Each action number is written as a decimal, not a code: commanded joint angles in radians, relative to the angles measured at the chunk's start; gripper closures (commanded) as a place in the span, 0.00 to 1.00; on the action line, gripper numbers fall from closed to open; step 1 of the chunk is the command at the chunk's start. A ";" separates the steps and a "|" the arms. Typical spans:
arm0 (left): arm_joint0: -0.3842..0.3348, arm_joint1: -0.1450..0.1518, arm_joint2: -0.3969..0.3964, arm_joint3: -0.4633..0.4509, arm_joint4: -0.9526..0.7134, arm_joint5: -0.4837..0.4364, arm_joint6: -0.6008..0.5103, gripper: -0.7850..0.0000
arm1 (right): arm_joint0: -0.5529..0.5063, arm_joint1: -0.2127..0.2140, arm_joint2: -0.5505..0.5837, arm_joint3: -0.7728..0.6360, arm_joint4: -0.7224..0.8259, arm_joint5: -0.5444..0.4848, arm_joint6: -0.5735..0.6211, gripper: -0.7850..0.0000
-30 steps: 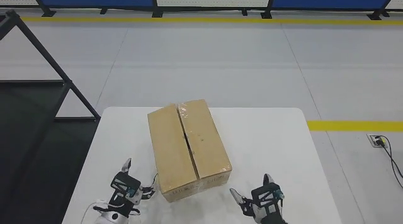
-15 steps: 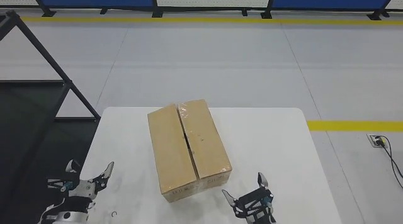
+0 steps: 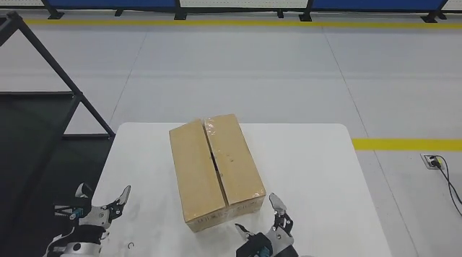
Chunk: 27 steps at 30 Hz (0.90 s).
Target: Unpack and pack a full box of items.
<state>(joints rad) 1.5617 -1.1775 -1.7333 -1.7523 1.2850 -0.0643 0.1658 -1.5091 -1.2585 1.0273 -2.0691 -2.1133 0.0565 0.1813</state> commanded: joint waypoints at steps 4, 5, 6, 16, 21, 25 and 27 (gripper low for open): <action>0.000 0.000 0.000 0.000 0.000 0.000 0.000 0.00 | -0.001 0.000 0.001 0.000 0.034 0.002 -0.013 0.00; 0.000 0.000 0.000 0.000 0.000 0.000 0.000 0.00 | 0.001 0.000 0.000 0.000 0.030 -0.002 -0.020 0.00; 0.000 0.000 0.000 0.000 0.000 0.000 0.000 0.00 | 0.003 0.001 -0.002 0.003 0.024 -0.011 -0.034 0.00; 0.023 -0.004 -0.022 -0.004 -0.014 0.012 0.038 0.00 | 0.090 0.001 -0.070 0.054 -0.369 -0.046 -0.102 0.00; 0.028 -0.007 -0.022 -0.008 -0.020 0.023 0.049 0.00 | 0.138 -0.013 -0.115 0.097 -0.519 -0.018 -0.030 0.00; 0.031 -0.009 -0.019 -0.010 -0.016 0.026 0.052 0.00 | 0.171 -0.024 -0.142 0.132 -0.581 -0.012 0.013 0.00; 0.031 -0.010 -0.018 -0.009 -0.014 0.026 0.054 0.00 | 0.189 -0.031 -0.154 0.150 -0.599 -0.021 0.035 0.00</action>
<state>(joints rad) 1.5930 -1.1873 -1.7519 -1.7617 1.2704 -0.0385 0.2190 -1.3277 -1.2872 0.8779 -1.9264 -2.7068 0.0398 0.2070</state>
